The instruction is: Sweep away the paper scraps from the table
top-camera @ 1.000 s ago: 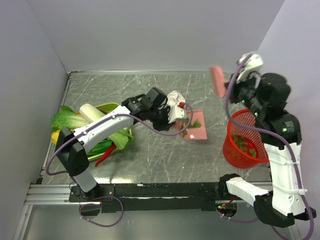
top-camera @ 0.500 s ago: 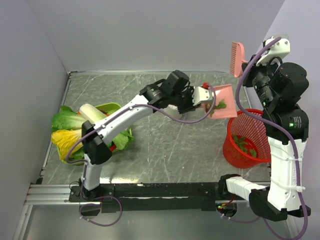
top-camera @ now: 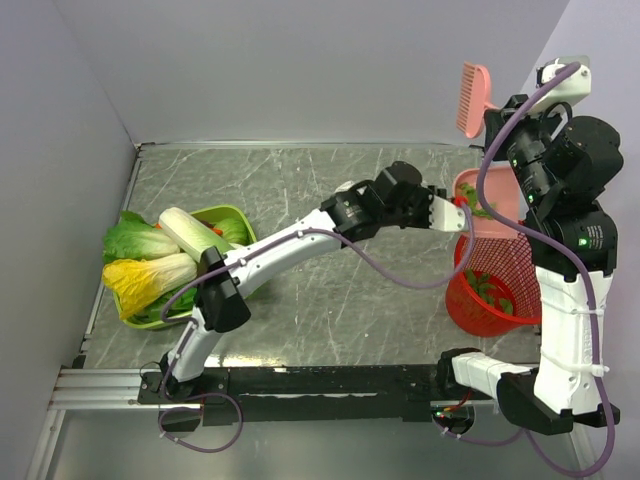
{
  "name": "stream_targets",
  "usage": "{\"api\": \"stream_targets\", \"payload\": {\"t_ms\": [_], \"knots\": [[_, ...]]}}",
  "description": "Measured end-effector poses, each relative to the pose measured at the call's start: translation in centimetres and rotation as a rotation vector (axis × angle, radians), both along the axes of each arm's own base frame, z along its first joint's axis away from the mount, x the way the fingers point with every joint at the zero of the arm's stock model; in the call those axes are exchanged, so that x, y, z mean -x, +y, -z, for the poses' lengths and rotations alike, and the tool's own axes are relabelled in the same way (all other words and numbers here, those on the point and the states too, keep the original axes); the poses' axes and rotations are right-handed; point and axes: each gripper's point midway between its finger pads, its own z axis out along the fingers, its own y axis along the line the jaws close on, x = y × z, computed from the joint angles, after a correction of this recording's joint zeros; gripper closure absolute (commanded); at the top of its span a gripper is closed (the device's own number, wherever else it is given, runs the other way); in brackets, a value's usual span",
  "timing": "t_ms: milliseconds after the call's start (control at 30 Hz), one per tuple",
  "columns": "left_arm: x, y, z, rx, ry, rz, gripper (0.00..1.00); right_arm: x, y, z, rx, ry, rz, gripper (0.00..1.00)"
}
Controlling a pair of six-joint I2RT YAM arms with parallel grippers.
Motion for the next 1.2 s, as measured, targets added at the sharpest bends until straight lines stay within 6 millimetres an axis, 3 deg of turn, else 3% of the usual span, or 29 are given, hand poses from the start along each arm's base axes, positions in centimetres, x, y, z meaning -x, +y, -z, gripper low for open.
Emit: {"api": "stream_targets", "payload": {"t_ms": [233, 400, 533, 733, 1000, 1200], "knots": [[0.3, -3.3, -3.5, -0.052, -0.505, 0.102, 0.99, 0.5, 0.3, -1.4, -0.024, -0.044, -0.022, 1.0], [0.1, -4.7, -3.5, -0.175, -0.841, 0.181, 0.99, 0.5, 0.2, -1.4, -0.04, -0.042, -0.033, 1.0], [-0.3, -5.4, -2.9, -0.236, -0.987, 0.219, 0.99, 0.5, 0.1, -1.4, -0.059, -0.04, -0.036, 1.0], [-1.1, -5.5, -5.2, -0.18, -1.098, 0.178, 0.99, 0.2, -0.2, -1.2, -0.074, -0.031, -0.029, 1.0], [-1.7, -5.2, -7.1, -0.049, -1.076, 0.102, 0.99, -0.7, -0.3, -0.6, -0.081, -0.009, -0.03, 1.0], [-5.0, -2.8, -7.7, -0.041, -1.025, -0.026, 0.99, -1.6, -0.6, -3.3, -0.084, -0.063, -0.018, 1.0]]}}
